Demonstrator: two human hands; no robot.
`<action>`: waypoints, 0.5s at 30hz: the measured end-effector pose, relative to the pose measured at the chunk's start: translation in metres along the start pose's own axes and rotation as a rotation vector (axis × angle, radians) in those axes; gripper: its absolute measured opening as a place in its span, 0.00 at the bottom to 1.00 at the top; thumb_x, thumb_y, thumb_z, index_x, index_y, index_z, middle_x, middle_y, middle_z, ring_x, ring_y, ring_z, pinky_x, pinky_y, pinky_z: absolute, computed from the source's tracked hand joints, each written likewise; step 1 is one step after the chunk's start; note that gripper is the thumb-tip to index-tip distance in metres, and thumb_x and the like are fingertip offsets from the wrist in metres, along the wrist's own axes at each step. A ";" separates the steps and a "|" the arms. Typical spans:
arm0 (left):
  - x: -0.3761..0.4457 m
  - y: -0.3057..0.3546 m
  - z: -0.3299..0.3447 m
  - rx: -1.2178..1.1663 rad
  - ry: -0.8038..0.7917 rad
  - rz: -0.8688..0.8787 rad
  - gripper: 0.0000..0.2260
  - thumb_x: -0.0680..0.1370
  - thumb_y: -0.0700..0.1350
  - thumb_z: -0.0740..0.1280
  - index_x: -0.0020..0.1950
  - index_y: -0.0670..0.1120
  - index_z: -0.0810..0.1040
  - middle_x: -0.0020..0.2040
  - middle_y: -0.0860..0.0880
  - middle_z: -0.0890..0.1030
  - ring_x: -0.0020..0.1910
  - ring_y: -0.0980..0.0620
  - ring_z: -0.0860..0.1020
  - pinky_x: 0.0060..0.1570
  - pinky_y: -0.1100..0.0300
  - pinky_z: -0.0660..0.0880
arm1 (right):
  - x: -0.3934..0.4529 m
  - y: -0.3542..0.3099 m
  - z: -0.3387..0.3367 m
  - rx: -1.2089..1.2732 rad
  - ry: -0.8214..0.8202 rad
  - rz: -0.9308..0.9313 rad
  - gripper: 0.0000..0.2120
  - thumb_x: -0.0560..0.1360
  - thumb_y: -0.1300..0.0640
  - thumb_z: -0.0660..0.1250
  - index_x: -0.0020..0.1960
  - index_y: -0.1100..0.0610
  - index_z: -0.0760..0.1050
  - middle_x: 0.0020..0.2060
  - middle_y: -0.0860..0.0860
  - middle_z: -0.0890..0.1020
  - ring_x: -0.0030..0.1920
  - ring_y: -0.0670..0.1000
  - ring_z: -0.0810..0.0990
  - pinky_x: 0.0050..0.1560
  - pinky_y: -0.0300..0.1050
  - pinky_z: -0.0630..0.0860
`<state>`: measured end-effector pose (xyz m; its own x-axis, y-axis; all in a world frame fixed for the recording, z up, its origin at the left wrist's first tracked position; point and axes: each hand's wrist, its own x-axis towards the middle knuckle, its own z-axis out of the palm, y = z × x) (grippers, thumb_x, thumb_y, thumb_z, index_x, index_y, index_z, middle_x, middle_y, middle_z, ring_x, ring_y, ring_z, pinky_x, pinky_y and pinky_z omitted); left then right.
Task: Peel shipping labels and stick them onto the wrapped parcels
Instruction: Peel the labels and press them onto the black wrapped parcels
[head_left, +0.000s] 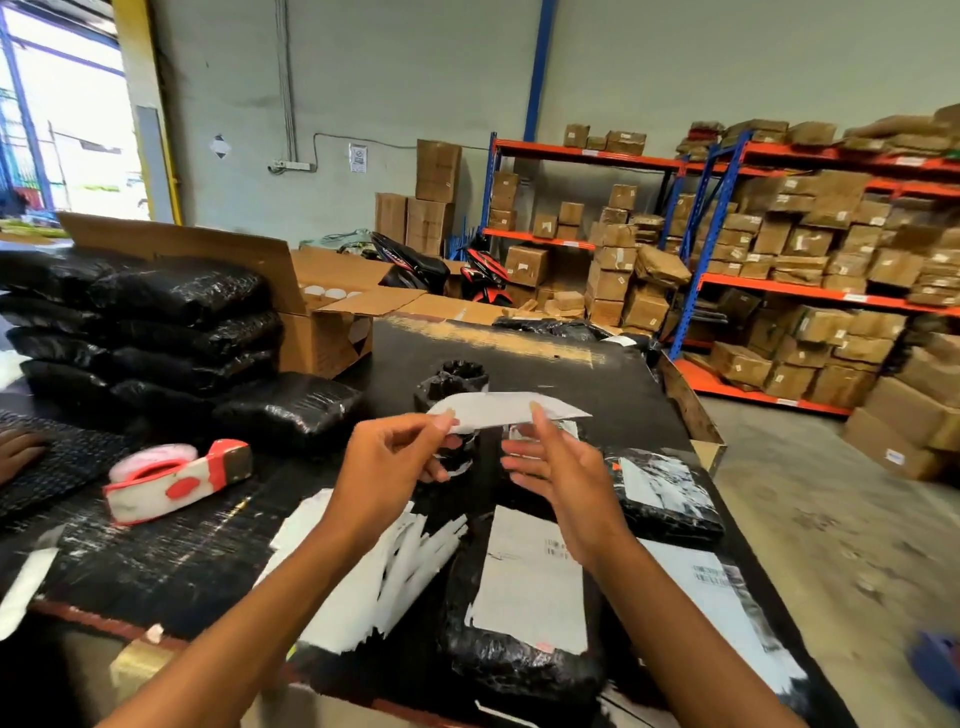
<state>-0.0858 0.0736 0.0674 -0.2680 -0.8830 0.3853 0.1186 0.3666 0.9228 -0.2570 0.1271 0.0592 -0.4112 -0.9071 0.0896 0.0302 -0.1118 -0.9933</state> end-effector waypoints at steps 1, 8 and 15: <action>0.003 -0.001 0.012 0.014 -0.060 0.000 0.08 0.77 0.44 0.67 0.48 0.45 0.85 0.40 0.46 0.86 0.27 0.52 0.78 0.31 0.66 0.75 | 0.005 -0.003 -0.008 0.071 0.083 0.010 0.19 0.73 0.44 0.68 0.57 0.56 0.78 0.49 0.54 0.86 0.48 0.52 0.85 0.49 0.45 0.81; 0.034 -0.013 0.085 0.066 -0.444 -0.050 0.10 0.77 0.46 0.67 0.58 0.51 0.81 0.46 0.46 0.86 0.39 0.49 0.84 0.42 0.59 0.81 | 0.034 -0.022 -0.081 0.213 0.280 -0.078 0.08 0.76 0.66 0.64 0.53 0.60 0.77 0.54 0.58 0.82 0.54 0.56 0.81 0.41 0.42 0.78; 0.084 -0.013 0.123 0.036 -0.230 -0.100 0.14 0.75 0.53 0.68 0.58 0.50 0.80 0.41 0.49 0.84 0.38 0.54 0.80 0.39 0.62 0.73 | 0.076 -0.043 -0.145 0.233 0.240 -0.069 0.10 0.74 0.68 0.63 0.50 0.55 0.76 0.49 0.51 0.83 0.51 0.52 0.80 0.49 0.50 0.77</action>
<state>-0.2271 0.0308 0.0881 -0.4879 -0.8268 0.2798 0.0475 0.2949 0.9544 -0.4212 0.1215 0.0981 -0.6214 -0.7760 0.1083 0.1912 -0.2843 -0.9395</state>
